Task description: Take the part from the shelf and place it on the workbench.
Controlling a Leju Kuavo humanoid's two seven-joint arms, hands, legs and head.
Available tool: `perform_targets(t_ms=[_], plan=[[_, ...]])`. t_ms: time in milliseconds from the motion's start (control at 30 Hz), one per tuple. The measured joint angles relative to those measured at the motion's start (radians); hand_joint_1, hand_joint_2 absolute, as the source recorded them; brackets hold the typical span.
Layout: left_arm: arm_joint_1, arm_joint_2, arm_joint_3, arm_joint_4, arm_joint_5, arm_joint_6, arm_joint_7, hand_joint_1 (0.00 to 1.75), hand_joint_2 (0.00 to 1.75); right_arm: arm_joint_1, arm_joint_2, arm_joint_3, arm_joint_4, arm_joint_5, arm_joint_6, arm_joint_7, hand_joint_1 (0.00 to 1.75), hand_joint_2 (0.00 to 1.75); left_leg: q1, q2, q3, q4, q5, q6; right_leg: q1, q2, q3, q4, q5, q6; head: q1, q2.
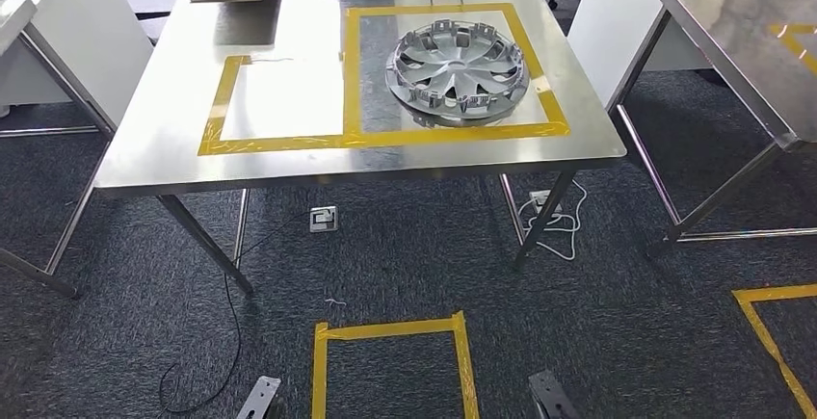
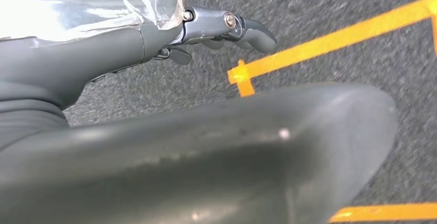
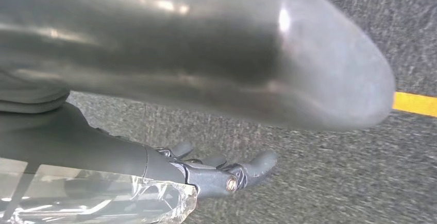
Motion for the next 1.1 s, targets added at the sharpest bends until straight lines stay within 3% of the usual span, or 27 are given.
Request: perform_targets(t_ms=[33, 67, 100, 167, 233, 333, 400, 500, 533, 567, 600, 667, 733, 867, 933, 1000, 1033, 1067, 1100], plan=[[0.001, 0.0, 0.0, 0.0, 0.0, 0.001, 0.0, 0.0, 0.0, 0.002, -0.001, 0.0, 0.0, -0.001, 0.0, 0.0, 0.0, 0.0, -0.001, 0.0, -0.007, 0.001, 0.005, 0.0, 0.0, 0.0, -0.014, 0.043, -0.016, 0.003, 0.0, 0.0], [0.001, 0.0, 0.0, 0.0, 0.0, 0.002, 0.0, 0.0, 0.0, 0.003, -0.001, 0.0, 0.0, -0.002, 0.0, 0.0, 0.0, 0.0, -0.001, 0.0, -0.013, 0.002, 0.009, -0.002, -0.001, 0.0, -0.007, 0.044, -0.016, 0.011, 0.0, 0.0], [0.001, 0.0, 0.0, 0.0, 0.001, 0.003, 0.0, 0.0, 0.0, 0.004, -0.002, 0.0, 0.0, -0.002, 0.0, 0.0, 0.0, 0.0, -0.001, 0.0, -0.019, 0.004, 0.013, -0.003, -0.002, 0.0, 0.021, 0.004, -0.001, 0.02, 0.0, 0.0], [0.001, 0.0, 0.0, -0.002, 0.002, 0.005, -0.001, 0.0, 0.0, 0.002, -0.003, 0.001, 0.0, -0.002, 0.0, 0.0, 0.0, 0.0, -0.002, 0.0, -0.029, 0.014, 0.016, -0.009, -0.003, 0.0, 0.111, -0.144, 0.043, 0.033, 0.0, 0.0], [0.001, 0.0, 0.0, -0.003, 0.003, 0.006, -0.002, 0.0, 0.0, -0.001, -0.004, 0.004, 0.0, -0.002, 0.0, 0.0, 0.0, 0.0, -0.006, 0.0, -0.037, 0.026, 0.018, -0.018, -0.002, 0.001, 0.159, -0.235, 0.068, 0.024, -0.001, 0.0], [0.003, 0.001, 0.0, -0.005, 0.004, 0.006, -0.003, 0.0, 0.0, -0.001, -0.003, 0.007, 0.001, -0.003, 0.0, 0.0, 0.0, 0.0, -0.004, -0.001, -0.044, 0.03, 0.023, -0.035, 0.0, 0.002, 0.156, -0.244, 0.08, 0.0, -0.001, 0.0], [0.005, 0.003, 0.0, -0.006, 0.005, 0.007, -0.003, 0.0, 0.0, -0.003, -0.002, 0.01, 0.001, -0.003, 0.0, 0.0, 0.0, 0.0, 0.0, -0.003, -0.062, 0.07, -0.012, -0.046, -0.004, 0.001, 0.153, -0.246, 0.091, -0.015, -0.003, 0.0], [0.006, 0.003, 0.0, -0.006, 0.008, 0.008, -0.003, 0.0, 0.0, -0.004, -0.003, 0.017, 0.002, -0.006, 0.001, 0.0, 0.0, 0.0, 0.009, -0.004, -0.13, 0.252, -0.126, -0.062, -0.004, 0.001, 0.137, -0.246, 0.105, -0.025, -0.007, 0.0], [0.007, 0.003, 0.0, -0.006, 0.008, 0.008, -0.003, 0.0, 0.0, -0.003, -0.003, 0.018, 0.003, -0.006, 0.001, 0.0, 0.0, 0.0, 0.01, -0.004, -0.144, 0.3, -0.146, -0.064, -0.002, 0.001, 0.132, -0.245, 0.108, -0.024, -0.006, 0.0], [0.008, 0.004, 0.0, -0.006, 0.008, 0.008, -0.003, 0.0, 0.0, -0.003, -0.004, 0.019, 0.004, -0.007, 0.002, 0.0, 0.0, 0.0, 0.011, -0.004, -0.142, 0.315, -0.148, -0.064, -0.001, 0.001, 0.128, -0.245, 0.111, -0.024, -0.007, 0.0], [0.009, 0.004, 0.0, -0.006, 0.008, 0.008, -0.003, 0.0, 0.0, -0.003, -0.004, 0.02, 0.005, -0.009, 0.002, 0.0, 0.0, 0.0, 0.011, -0.005, -0.121, 0.29, -0.132, -0.062, 0.0, 0.001, 0.126, -0.245, 0.114, -0.023, -0.007, 0.0], [0.009, 0.006, 0.0, -0.007, 0.008, 0.008, -0.003, 0.0, 0.0, -0.003, -0.003, 0.022, 0.006, -0.012, 0.002, -0.002, 0.0, 0.0, 0.008, -0.006, -0.036, 0.152, -0.077, -0.048, 0.002, 0.002, 0.125, -0.245, 0.118, -0.02, -0.007, 0.0], [0.008, 0.008, -0.001, -0.009, 0.008, 0.007, -0.005, 0.0, 0.0, -0.004, -0.003, 0.023, 0.007, -0.019, 0.002, -0.006, 0.0, 0.0, 0.001, -0.007, 0.024, 0.045, -0.047, -0.032, 0.004, 0.002, 0.121, -0.244, 0.123, -0.012, -0.006, 0.0], [0.01, 0.01, -0.002, -0.013, 0.007, 0.006, -0.006, 0.0, 0.0, -0.002, -0.004, 0.024, 0.007, -0.027, 0.002, -0.014, 0.0, 0.0, -0.004, -0.004, 0.028, 0.009, -0.027, -0.012, 0.005, 0.0, 0.108, -0.24, 0.13, 0.009, -0.006, 0.0], [0.008, 0.009, -0.002, -0.016, 0.007, 0.005, -0.006, 0.0, 0.0, -0.001, -0.006, 0.024, 0.007, -0.028, 0.002, -0.015, 0.0, 0.0, 0.001, 0.0, 0.023, -0.008, -0.007, -0.001, 0.005, 0.0, 0.073, -0.175, 0.088, 0.007, -0.003, 0.0], [0.007, 0.008, -0.003, -0.017, 0.007, 0.005, -0.005, 0.0, 0.0, -0.001, -0.009, 0.025, 0.008, -0.029, 0.002, -0.015, 0.0, 0.0, -0.001, 0.001, 0.008, -0.01, 0.005, 0.004, 0.003, 0.0, 0.015, -0.04, 0.02, 0.001, -0.002, 0.0], [0.008, 0.008, -0.003, -0.017, 0.007, 0.004, -0.005, 0.0, 0.0, 0.0, -0.01, 0.025, 0.008, -0.029, 0.002, -0.015, 0.0, 0.0, -0.002, 0.001, 0.0, -0.009, 0.009, 0.004, 0.002, 0.0, -0.008, 0.02, -0.003, 0.005, -0.001, 0.0], [0.009, 0.007, -0.003, -0.017, 0.007, 0.004, -0.005, 0.0, 0.0, 0.001, -0.011, 0.025, 0.008, -0.029, 0.002, -0.015, 0.0, 0.0, -0.003, 0.001, -0.007, -0.008, 0.014, 0.003, 0.0, 0.0, -0.012, 0.045, -0.011, 0.012, -0.001, 0.0], [0.01, 0.007, -0.004, -0.017, 0.007, 0.004, -0.005, 0.0, 0.0, 0.002, -0.012, 0.025, 0.009, -0.029, 0.002, -0.015, 0.0, 0.0, -0.002, 0.001, -0.013, -0.006, 0.018, 0.001, -0.002, 0.0, 0.004, 0.03, -0.005, 0.021, -0.001, 0.0]])
